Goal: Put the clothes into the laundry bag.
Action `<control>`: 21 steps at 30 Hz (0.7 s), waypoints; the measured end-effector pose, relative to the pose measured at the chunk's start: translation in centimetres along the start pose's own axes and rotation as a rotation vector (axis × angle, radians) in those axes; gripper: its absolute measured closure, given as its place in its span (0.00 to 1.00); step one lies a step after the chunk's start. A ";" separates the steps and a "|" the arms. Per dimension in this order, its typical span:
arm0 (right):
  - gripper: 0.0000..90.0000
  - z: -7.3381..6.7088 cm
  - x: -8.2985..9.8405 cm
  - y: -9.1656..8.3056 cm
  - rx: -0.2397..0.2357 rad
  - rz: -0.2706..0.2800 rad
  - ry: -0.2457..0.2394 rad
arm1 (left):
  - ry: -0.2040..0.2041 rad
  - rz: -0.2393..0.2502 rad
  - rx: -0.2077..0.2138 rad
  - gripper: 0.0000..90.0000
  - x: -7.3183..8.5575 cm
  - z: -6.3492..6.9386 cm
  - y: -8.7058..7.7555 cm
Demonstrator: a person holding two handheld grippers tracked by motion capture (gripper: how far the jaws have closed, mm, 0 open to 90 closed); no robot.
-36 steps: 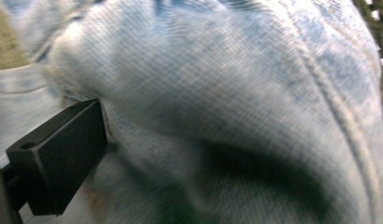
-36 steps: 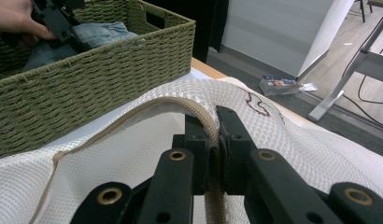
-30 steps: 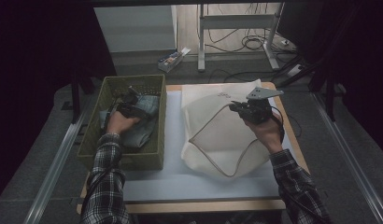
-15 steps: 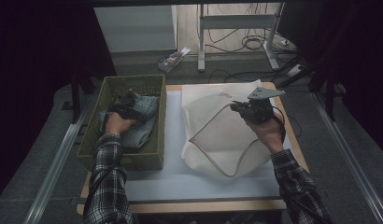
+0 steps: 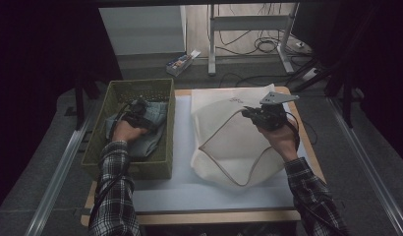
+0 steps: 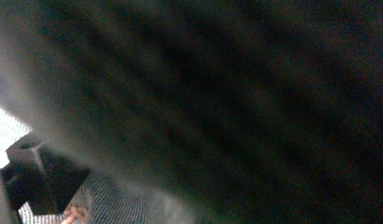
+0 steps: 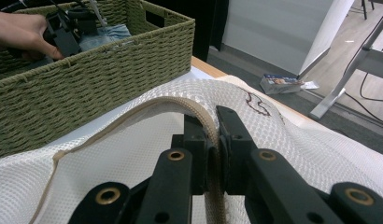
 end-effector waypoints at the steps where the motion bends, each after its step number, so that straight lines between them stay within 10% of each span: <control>1: 0.91 0.0 0.0 0.0 0.000 0.000 0.000 | 0.001 -0.002 -0.018 0.00 0.0 -0.1 0.1; 9: 0.91 0.0 0.1 -0.1 -0.001 0.000 0.002 | 0.014 -0.003 -0.072 0.09 -0.1 -0.2 0.0; 16: 0.91 -0.1 0.1 0.0 -0.002 0.000 0.000 | 0.000 0.057 -0.076 0.62 0.0 -1.2 -1.3; 21: 0.91 -0.1 0.1 0.0 -0.003 0.001 0.005 | -0.001 0.063 -0.077 0.74 -0.1 -1.3 -1.5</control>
Point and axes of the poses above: each handheld gripper's, and its own axes: y roughly forward along the jaws, x roughly out of its underside, z roughly to its right, the point moved 4 cm from there along y, roughly forward along the jaws, and after that the axes turned 14 degrees about -y, right-handed, at the moved point
